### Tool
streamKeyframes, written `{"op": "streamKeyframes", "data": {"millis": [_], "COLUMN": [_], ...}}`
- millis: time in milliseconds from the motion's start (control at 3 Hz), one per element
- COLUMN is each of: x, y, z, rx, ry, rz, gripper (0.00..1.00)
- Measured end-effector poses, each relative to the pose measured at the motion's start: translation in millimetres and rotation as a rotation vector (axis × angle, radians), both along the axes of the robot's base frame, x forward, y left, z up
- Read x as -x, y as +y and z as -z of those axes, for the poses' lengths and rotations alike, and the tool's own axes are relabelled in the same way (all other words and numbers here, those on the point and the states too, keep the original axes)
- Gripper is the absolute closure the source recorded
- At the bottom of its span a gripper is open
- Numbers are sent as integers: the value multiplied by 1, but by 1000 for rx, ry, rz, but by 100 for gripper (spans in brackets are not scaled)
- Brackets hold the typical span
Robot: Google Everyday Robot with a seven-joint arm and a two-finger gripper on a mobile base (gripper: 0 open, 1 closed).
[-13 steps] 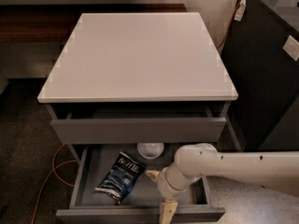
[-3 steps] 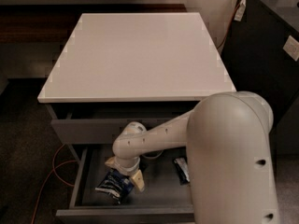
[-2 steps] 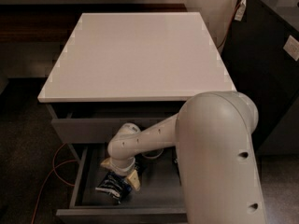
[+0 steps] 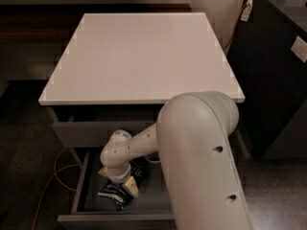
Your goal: Pick blue chip bag from middle drawer and place on counter
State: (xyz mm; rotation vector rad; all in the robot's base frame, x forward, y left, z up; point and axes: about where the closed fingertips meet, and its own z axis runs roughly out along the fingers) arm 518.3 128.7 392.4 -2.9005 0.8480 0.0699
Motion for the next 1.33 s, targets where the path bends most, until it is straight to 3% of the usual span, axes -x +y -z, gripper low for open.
{"op": "streamKeyframes", "data": {"millis": [667, 1333], "x": [10, 17], "y": [18, 25], "z": [16, 31], "rx": [124, 152], "ry": [-47, -19], "rz": [-33, -42], "gripper": [1, 47]}}
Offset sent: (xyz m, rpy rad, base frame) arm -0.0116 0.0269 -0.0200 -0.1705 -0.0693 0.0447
